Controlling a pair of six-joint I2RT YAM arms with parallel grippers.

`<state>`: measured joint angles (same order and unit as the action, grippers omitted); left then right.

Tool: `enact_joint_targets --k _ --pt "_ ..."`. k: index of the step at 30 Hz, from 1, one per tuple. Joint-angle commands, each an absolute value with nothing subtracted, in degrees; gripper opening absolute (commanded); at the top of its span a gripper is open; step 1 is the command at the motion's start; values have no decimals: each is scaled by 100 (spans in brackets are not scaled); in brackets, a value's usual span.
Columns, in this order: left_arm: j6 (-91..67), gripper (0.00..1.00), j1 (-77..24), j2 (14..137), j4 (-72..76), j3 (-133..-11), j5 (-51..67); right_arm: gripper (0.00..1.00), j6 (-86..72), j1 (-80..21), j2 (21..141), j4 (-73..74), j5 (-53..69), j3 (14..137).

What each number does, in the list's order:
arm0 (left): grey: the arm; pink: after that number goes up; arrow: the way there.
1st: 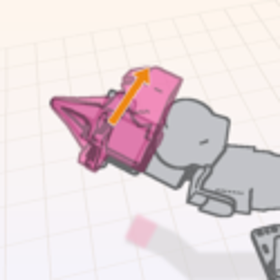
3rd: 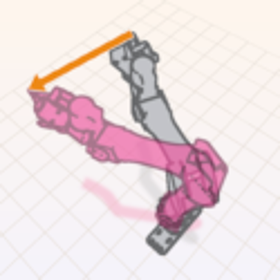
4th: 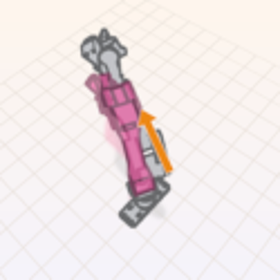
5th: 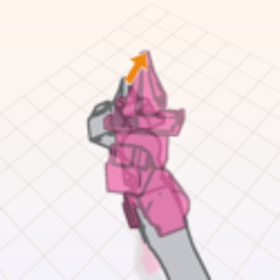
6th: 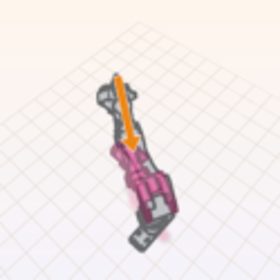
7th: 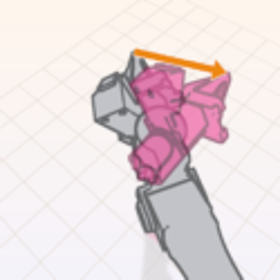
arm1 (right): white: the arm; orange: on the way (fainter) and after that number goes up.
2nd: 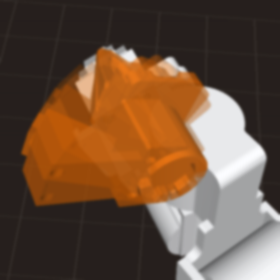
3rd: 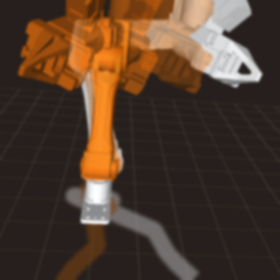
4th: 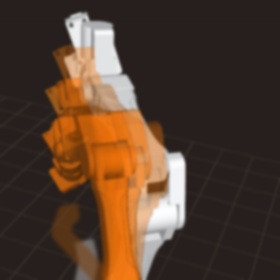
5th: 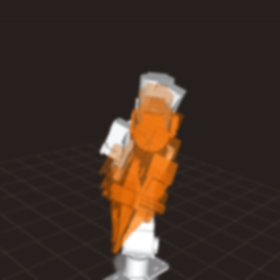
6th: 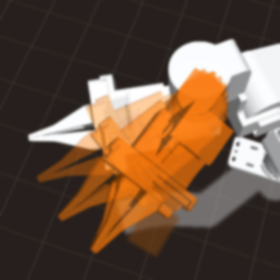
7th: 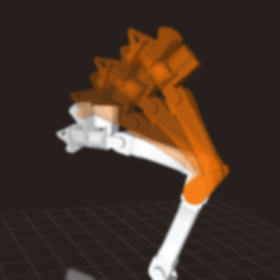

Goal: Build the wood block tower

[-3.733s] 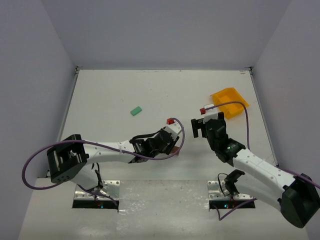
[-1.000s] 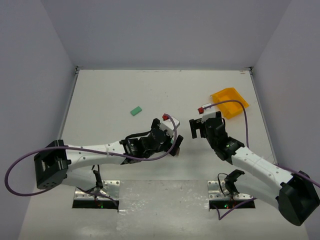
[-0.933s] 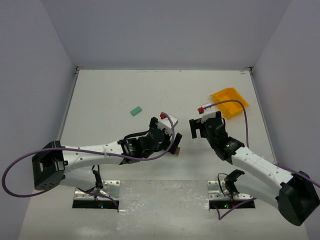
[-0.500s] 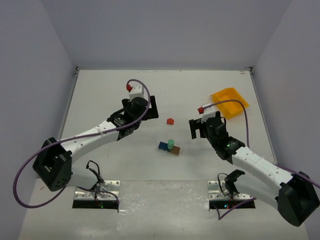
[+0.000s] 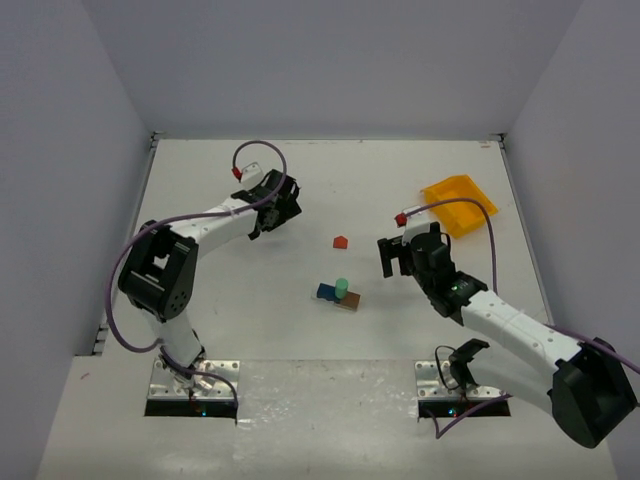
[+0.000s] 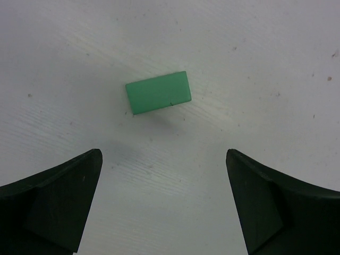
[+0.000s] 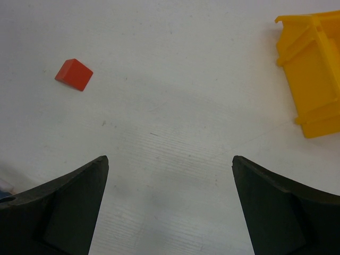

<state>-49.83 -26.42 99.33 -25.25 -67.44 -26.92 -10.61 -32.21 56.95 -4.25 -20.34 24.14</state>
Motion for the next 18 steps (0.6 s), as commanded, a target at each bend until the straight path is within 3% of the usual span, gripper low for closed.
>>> enact_joint_targets --k 1,18 --pt "-5601 100 -2482 10352 -2855 -7241 -2789 99 -1168 -3140 5720 -712 -2043 2679" --pt "-6741 100 -2373 11110 -3290 -7735 -3501 99 -1178 -3055 5845 -721 -1986 2707"
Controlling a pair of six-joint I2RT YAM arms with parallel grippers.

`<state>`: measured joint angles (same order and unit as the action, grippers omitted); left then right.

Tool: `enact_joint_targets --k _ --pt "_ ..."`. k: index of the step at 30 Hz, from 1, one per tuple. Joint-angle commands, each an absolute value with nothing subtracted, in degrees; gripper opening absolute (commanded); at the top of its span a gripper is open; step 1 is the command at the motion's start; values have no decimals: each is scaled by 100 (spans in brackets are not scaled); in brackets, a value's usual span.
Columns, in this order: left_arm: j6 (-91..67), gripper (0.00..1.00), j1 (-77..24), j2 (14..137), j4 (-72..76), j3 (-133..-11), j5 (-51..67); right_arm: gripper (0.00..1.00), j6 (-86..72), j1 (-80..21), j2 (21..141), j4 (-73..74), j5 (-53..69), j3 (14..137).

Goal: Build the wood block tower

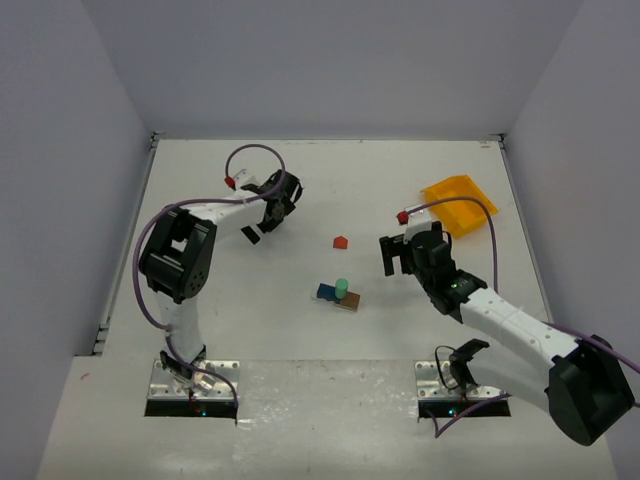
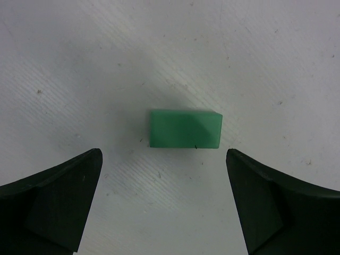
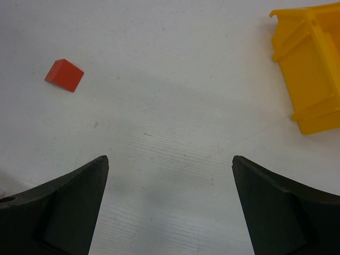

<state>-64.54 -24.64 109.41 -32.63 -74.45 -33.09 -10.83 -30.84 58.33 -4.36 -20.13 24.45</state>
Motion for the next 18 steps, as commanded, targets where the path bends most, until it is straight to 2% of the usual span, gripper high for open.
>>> enact_joint_targets --k 1,18 --pt "-6741 100 -2373 11139 -3278 -7761 -3507 99 -1181 -3050 5845 -721 -1986 2710" --pt "-6599 98 -2320 11807 -3523 -8396 -3572 99 -1169 -3000 6004 -729 -1984 2781"
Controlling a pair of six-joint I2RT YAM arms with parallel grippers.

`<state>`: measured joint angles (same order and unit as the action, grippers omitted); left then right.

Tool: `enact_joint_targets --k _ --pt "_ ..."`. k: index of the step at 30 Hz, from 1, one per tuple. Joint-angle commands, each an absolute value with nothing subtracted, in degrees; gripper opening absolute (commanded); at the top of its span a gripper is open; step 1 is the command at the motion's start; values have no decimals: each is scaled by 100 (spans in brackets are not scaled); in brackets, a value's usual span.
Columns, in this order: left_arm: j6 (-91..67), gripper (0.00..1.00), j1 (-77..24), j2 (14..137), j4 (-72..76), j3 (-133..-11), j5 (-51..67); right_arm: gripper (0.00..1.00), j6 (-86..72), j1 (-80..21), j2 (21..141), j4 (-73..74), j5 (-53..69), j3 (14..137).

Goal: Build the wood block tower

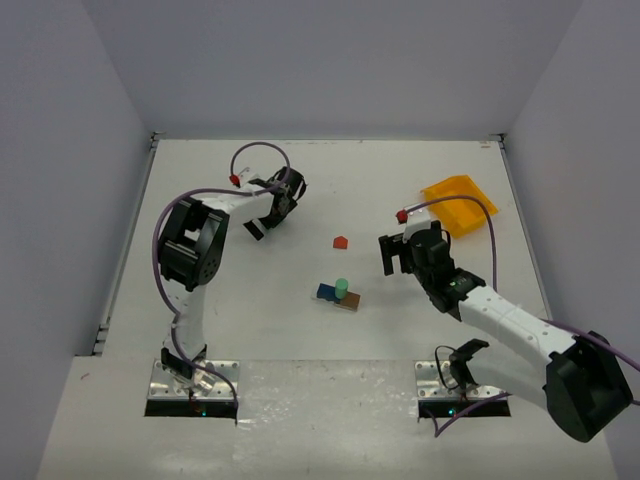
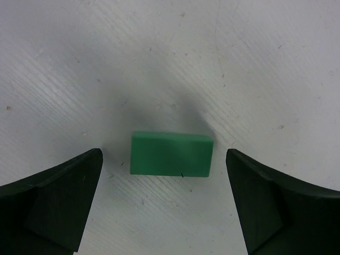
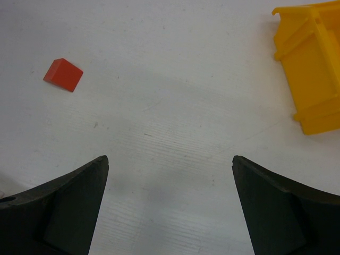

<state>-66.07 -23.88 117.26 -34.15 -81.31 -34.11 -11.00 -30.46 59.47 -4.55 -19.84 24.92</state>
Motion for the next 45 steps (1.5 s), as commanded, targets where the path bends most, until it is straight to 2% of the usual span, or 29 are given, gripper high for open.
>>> enact_joint_targets --k 1,9,17,18,25,30,34,36,39,45 --pt "-6582 98 -2324 11838 -3560 -8438 -3584 99 -1169 -2997 6015 -729 -1990 2786" --pt "-6459 86 -2320 11954 -3683 -8552 -3629 99 -1169 -2988 6029 -729 -1986 2786" --pt "-6277 65 -2328 12075 -3661 -8578 -3532 99 -1188 -2971 6010 -729 -1986 2769" --pt "-6240 59 -2320 12067 -3639 -8578 -3525 99 -1195 -2971 6003 -729 -1986 2768" --pt "-5825 38 -2335 11737 -3487 -8379 -3484 99 -1207 -2953 5985 -729 -1960 2760" --pt "-4210 37 -2741 10847 -2568 -8049 -3316 99 -1204 -2954 5968 -713 -1960 2751" --pt "-2831 38 -3656 10006 -2165 -7770 -3507 99 -1213 -2960 5933 -694 -1960 2742" --pt "-2275 41 -3968 9600 -2102 -7651 -3047 99 -1224 -2956 5900 -694 -1945 2725" --pt "-2023 37 -4210 9224 -2016 -7439 -2226 99 -1234 -2953 5866 -686 -1928 2710" --pt "-2054 36 -4637 8815 -2151 -7087 -1864 99 -1222 -2962 5754 -659 -2045 2660"
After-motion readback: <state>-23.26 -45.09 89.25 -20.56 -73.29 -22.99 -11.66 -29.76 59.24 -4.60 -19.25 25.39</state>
